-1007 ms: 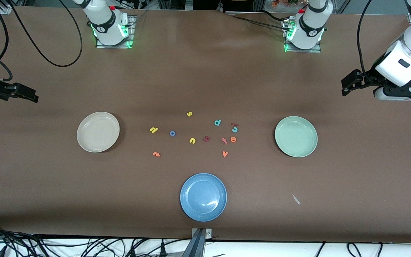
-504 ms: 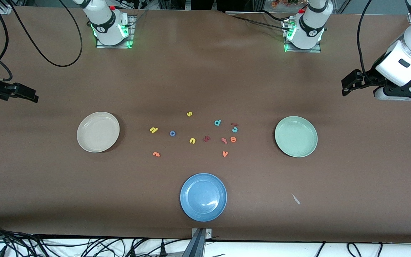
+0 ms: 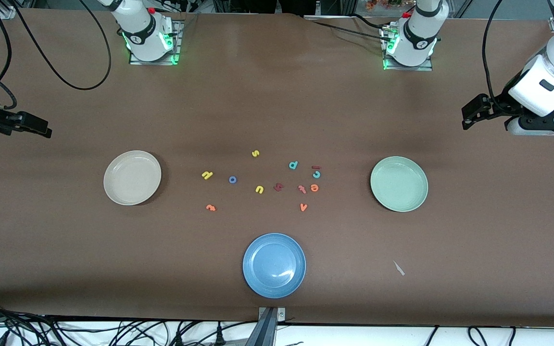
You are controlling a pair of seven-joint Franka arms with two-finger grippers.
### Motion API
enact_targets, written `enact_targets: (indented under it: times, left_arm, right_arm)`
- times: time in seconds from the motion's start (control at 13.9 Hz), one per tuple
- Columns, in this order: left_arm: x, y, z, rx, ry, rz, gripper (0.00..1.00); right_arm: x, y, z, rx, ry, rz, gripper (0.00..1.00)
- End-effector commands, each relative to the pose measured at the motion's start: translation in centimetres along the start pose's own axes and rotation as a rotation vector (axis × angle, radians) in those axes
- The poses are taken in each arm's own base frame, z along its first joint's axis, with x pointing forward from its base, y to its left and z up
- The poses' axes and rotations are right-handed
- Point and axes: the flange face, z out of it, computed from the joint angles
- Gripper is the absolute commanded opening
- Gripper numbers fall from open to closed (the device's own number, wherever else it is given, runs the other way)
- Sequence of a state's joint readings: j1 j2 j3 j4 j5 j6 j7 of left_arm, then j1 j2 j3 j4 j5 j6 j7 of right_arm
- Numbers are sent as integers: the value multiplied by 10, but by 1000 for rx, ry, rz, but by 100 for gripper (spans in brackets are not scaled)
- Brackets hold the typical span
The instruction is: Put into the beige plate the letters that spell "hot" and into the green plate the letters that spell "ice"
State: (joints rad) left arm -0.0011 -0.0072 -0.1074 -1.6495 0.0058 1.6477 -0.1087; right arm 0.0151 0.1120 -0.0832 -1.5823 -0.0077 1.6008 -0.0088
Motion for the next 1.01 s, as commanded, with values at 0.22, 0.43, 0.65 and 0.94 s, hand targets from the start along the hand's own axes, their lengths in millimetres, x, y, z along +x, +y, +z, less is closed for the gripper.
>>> enact_targets:
  times: [0.22,0.43,0.65,0.94]
  left_arm:
    - [2,-2,-5,-23,-3,14,100]
    - [3,-1,-3,-23,-6,16,100]
    - [4,1,-2,-24,-8,19,100]
    - [5,1,-11,-26,11,19,100]
  right_arm:
    - [-7,3,-3,1,1,-4,100]
    - [-7,3,-3,1,3,-4,100]
    - [-7,3,-3,2,3,-4,100]
    - [-7,3,-3,2,3,-4,100]
